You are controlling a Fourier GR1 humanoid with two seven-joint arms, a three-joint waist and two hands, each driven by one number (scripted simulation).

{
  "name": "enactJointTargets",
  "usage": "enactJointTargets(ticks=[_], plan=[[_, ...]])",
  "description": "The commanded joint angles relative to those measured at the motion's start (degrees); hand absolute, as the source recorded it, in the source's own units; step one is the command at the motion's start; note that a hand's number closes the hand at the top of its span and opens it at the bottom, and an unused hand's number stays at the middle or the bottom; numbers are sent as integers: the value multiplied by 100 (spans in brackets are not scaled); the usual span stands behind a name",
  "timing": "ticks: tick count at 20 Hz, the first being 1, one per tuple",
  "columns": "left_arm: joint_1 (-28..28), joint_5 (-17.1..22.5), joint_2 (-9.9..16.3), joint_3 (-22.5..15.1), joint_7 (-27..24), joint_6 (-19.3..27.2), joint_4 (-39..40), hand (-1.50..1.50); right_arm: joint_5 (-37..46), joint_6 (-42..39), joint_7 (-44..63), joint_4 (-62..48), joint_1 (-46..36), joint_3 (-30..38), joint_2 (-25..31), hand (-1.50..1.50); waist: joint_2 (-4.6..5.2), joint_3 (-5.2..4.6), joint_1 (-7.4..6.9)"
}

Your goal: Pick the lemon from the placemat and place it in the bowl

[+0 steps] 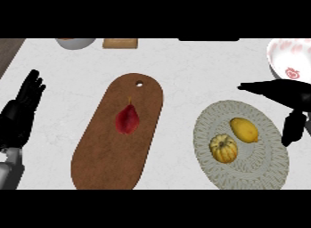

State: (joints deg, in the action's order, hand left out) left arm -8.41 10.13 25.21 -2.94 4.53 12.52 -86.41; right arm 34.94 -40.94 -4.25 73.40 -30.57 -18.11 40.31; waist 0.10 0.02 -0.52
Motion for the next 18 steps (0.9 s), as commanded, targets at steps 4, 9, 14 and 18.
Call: enactJointTargets(ticks=[4, 9, 14, 18], plan=[[-74, -136, -86, 168, 72, -123, 152, 0, 903, 1221, -100, 195, 435, -143, -565, -150, -7, -1, 37], [283, -397, -431, 266, -450, -192, 229, 0, 1109, 808, -249, 207, 683, 141, -601, -150, -11, -3, 42], [-226, -316, -280, 486, 313, -438, 90, 0, 1598, 1200, -648, -549, 781, 68, -863, -150, -5, -1, 32], [-103, -525, -385, 627, 266, -462, -81, 0, 1805, 903, -297, -315, 775, 236, -1202, -150, -11, -2, 43]])
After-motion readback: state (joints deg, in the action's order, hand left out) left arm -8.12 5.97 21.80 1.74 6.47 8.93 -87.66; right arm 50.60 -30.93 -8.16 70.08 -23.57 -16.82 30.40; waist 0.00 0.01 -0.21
